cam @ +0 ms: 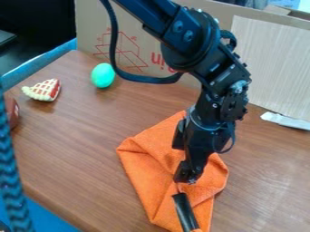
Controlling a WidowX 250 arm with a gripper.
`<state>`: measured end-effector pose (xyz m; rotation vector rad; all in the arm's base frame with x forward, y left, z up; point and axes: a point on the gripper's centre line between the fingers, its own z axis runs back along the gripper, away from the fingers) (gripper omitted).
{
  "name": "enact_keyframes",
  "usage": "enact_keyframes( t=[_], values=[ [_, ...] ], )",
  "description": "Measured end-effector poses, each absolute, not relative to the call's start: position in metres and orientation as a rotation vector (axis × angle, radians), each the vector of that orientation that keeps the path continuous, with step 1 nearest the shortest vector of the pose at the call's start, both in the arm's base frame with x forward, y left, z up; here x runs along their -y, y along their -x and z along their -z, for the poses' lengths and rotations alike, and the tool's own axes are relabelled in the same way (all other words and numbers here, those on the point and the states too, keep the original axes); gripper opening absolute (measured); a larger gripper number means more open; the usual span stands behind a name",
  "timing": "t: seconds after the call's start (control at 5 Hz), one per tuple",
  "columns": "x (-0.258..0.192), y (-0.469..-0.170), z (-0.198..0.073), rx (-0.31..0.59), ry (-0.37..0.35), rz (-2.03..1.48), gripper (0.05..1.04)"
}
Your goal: Unfold the cloth from bottom right to top left
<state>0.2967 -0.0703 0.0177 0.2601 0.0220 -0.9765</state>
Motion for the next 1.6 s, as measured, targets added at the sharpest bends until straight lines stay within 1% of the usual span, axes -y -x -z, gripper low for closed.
enact_keyframes(
  t=[0.2, 0.4, 0.6, 0.8, 1.0, 1.2, 1.4, 1.6],
  values=[
    [0.072, -0.298, -0.016, -0.021, -0.257, 0.961, 0.970],
    [0.074, -0.301, -0.009, -0.020, -0.255, 0.947, 0.726],
    [0.073, -0.303, -0.007, -0.010, -0.268, 0.936, 0.422],
    [0.071, -0.302, -0.002, -0.025, -0.275, 0.930, 0.170],
    [0.071, -0.300, -0.001, -0.029, -0.267, 0.944, 0.066],
    [0.067, -0.298, -0.018, 0.002, -0.243, 0.928, 0.049],
    [0.053, -0.302, -0.039, 0.042, -0.213, 0.885, 0.049],
    [0.045, -0.304, -0.050, 0.070, -0.194, 0.865, 0.049]
  ],
)
